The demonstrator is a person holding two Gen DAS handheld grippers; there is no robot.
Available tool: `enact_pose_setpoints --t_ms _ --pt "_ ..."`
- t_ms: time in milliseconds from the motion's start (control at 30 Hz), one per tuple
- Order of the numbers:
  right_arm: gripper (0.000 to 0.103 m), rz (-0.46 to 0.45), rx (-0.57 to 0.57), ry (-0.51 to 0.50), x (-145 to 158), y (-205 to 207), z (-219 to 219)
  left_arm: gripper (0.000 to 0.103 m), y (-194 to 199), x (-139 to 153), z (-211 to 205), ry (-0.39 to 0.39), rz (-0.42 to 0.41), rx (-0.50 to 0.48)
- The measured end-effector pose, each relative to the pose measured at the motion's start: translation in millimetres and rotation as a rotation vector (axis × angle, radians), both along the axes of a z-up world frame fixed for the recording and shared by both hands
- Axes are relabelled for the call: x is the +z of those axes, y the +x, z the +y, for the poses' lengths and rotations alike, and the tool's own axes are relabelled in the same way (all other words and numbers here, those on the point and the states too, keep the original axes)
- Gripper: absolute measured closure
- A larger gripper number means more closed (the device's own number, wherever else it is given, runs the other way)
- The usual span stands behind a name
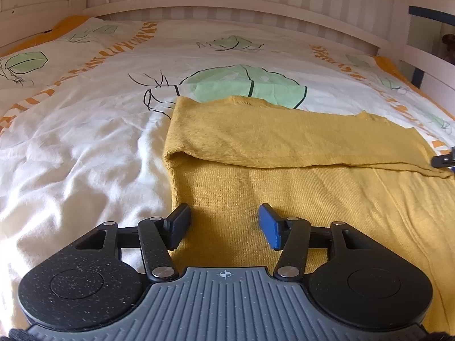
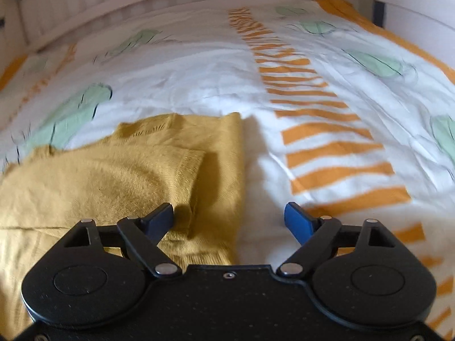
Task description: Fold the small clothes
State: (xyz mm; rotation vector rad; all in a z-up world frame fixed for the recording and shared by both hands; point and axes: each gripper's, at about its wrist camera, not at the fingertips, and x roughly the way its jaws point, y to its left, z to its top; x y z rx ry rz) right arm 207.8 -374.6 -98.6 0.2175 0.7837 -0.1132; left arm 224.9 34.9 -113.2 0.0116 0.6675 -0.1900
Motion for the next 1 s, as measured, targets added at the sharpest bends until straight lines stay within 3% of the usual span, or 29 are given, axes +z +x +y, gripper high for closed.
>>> enact_pose_setpoints --t_ms 233,467,700,800,1000 --pt "0.000 0.030 0.025 0.150 15 -47 4 0.037 3 3 1 -0.018 0.031 -0.037" --pt "0.000 0.117 0.087 0.215 13 -100 16 0.030 -18 15 6 0.017 0.128 -0.117" --pt "0.000 0.215 0.157 0.298 20 -144 12 0.026 -59 19 39 -0.050 0.242 -0.150" --pt "0.000 0.242 0.167 0.332 22 -162 8 0.026 -75 21 54 -0.087 0.257 -0.143" --pt "0.000 0.308 0.148 0.433 19 -194 1 0.025 -107 23 61 -0.077 0.280 -0.160"
